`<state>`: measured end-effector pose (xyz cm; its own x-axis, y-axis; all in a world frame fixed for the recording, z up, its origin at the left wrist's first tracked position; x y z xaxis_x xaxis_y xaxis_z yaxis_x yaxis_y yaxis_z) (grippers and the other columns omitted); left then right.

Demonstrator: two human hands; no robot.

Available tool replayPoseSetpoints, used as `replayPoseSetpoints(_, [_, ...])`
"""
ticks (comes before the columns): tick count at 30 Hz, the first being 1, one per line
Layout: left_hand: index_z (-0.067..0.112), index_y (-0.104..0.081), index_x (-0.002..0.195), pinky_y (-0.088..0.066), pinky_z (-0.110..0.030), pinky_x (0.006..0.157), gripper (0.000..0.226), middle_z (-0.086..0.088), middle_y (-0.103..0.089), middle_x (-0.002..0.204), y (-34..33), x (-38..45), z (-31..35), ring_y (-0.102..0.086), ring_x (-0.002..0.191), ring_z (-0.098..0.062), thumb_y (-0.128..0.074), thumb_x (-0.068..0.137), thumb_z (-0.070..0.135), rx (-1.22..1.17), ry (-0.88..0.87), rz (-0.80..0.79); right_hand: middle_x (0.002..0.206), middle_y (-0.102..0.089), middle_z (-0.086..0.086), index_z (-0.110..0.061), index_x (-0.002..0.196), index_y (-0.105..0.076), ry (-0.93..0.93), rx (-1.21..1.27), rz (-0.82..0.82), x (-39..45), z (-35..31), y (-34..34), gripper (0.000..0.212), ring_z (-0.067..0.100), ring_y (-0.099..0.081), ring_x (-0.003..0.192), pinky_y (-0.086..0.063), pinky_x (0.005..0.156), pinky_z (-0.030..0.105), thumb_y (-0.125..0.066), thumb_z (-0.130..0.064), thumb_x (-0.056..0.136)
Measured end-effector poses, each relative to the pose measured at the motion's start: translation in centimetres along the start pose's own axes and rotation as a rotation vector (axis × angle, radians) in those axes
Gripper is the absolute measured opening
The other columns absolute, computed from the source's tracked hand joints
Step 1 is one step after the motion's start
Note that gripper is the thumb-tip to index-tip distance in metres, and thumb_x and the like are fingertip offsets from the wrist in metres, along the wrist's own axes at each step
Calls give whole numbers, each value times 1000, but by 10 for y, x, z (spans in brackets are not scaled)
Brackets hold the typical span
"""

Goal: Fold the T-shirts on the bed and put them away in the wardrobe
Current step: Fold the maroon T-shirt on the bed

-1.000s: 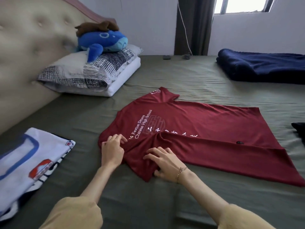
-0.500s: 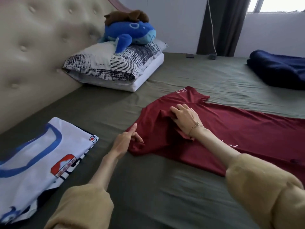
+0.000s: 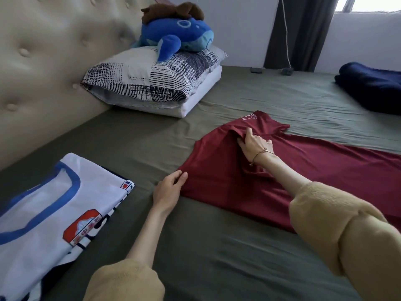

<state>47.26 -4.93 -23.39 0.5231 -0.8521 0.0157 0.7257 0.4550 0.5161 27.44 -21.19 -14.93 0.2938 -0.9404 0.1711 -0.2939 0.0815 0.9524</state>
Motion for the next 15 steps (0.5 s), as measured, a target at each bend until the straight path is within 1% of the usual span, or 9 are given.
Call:
replayPoseSetpoints(2, [19, -58, 129, -32, -29, 102, 45, 2, -58, 132, 1, 2, 3, -49, 127, -18, -46, 95, 46, 109, 4, 40, 119, -59, 12, -8, 123, -37, -38, 21, -104, -4, 4, -11, 68, 31, -54, 114, -36, 96, 47, -50, -63, 84])
replayPoseSetpoints(3, [20, -57, 129, -32, -29, 100, 45, 2, -58, 133, 1, 2, 3, -49, 127, -19, -45, 95, 47, 143, 17, 62, 122, -57, 11, -10, 125, -35, -47, 29, -164, -7, 4, -16, 80, 30, -53, 116, -38, 96, 46, -58, -68, 75])
replayPoseSetpoints(5, [21, -59, 128, -33, -29, 99, 45, 2, -59, 131, 2, 4, 5, -50, 126, -20, -46, 94, 49, 177, 28, 91, 124, -53, 10, -12, 127, -29, -54, 40, -252, -15, 5, -23, 92, 30, -50, 118, -41, 96, 45, -73, -63, 63])
replayPoseSetpoints(6, [21, -61, 125, -34, -29, 98, 45, 1, -61, 128, 2, 5, 4, -51, 124, -21, -47, 94, 50, 186, 40, 100, 123, -52, 11, -11, 126, -28, -45, 43, -261, -18, 5, -24, 91, 30, -50, 117, -42, 95, 44, -77, -56, 63])
replayPoseSetpoints(8, [19, -66, 115, -37, -30, 92, 42, 0, -67, 119, 2, 6, 1, -56, 116, -22, -49, 92, 50, 193, 59, 114, 119, -54, 12, -8, 120, -31, -3, 24, -203, -18, 5, -22, 77, 32, -53, 112, -43, 87, 40, -78, -38, 67])
replayPoseSetpoints(11, [19, -66, 87, -35, -29, 77, 31, 2, -71, 97, 2, 4, 2, -61, 103, -20, -51, 91, 46, 183, 48, 143, 115, -57, 15, -4, 114, -39, 32, -68, -97, -14, 9, -14, 47, 33, -56, 106, -40, 75, 36, -65, -19, 78])
replayPoseSetpoints(12, [19, -63, 80, -33, -27, 74, 28, 4, -71, 95, 3, 2, 3, -62, 101, -18, -53, 91, 43, 182, 40, 158, 113, -59, 16, -4, 113, -40, 25, -79, -73, -12, 12, -12, 40, 34, -57, 104, -39, 73, 36, -60, -19, 82])
replayPoseSetpoints(13, [20, -61, 77, -32, -26, 74, 27, 5, -71, 96, 4, 1, 3, -62, 102, -15, -54, 90, 42, 180, 37, 170, 112, -60, 17, -5, 113, -42, 14, -72, -64, -11, 15, -11, 38, 35, -58, 103, -39, 73, 36, -57, -25, 85])
replayPoseSetpoints(15, [21, -61, 75, -32, -26, 75, 25, 6, -71, 100, 4, 1, 3, -62, 102, -14, -55, 90, 40, 185, 39, 183, 114, -61, 14, -9, 115, -49, -25, -68, -144, -10, 18, -12, 50, 33, -58, 104, -39, 76, 36, -53, -50, 86])
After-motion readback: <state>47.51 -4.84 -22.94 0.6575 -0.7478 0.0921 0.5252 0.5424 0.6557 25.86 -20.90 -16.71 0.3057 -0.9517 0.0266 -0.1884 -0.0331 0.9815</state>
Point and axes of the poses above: each hand's wrist, its own x-axis towards the middle knuckle, its own y-axis out of the back of the hand, z = x × y, the point moved 7 cm from there along x, towards the middle knuckle
